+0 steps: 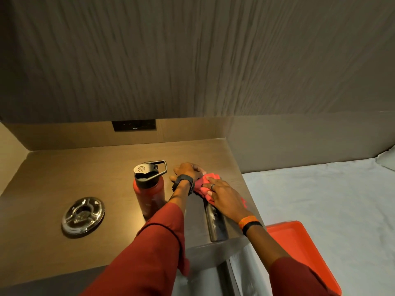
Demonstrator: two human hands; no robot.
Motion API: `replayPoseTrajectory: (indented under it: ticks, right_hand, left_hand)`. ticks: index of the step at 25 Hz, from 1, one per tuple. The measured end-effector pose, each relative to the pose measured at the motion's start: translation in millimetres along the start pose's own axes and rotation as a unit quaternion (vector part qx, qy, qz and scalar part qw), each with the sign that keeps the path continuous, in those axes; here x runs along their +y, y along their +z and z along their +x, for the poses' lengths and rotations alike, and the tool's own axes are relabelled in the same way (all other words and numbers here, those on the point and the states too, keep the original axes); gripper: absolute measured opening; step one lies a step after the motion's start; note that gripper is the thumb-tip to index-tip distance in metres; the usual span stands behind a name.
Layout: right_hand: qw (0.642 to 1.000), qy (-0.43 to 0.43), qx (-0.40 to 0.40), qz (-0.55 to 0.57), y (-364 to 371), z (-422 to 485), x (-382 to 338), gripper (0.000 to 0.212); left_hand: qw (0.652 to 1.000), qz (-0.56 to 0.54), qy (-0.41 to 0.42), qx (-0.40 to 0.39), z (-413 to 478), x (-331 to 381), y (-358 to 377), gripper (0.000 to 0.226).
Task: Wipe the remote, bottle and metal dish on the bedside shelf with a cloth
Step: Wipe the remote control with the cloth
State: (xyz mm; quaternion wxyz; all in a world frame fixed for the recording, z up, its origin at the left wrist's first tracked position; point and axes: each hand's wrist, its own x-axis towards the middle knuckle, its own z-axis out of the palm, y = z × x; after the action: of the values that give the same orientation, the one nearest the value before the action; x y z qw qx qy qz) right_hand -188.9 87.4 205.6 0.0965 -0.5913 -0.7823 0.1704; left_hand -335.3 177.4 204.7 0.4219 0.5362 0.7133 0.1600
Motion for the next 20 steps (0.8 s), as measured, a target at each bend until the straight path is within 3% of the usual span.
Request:
replayPoseTrajectory:
  ticks: [2, 8, 13, 20]
  right_hand:
    - [0.999, -0.016, -0.032, 0.014, -5.1, 0.8, 2.7, 0.039]
    - [0.995, -0.029, -0.064, 0.064, -24.7, 3.9, 6.4, 0.035]
    - [0.997, -0.007, -0.062, -0.033, -13.8, -22.5, -6.1, 0.028]
    - [0.993, 0.021, -0.110, -0.046, 0.0, -30.5, -9.1, 0.045]
  left_hand:
    - [0.998, 0.058, 0.008, 0.003, -5.3, 3.3, -4.4, 0.019]
    - [0.996, 0.071, 0.038, -0.043, -5.3, 1.9, -9.8, 0.023]
    - [0.997, 0.075, -0.002, 0.009, -8.2, 1.2, -3.4, 0.020]
    - [0.996, 0.077, 0.010, 0.036, -15.0, -4.9, 5.5, 0.024]
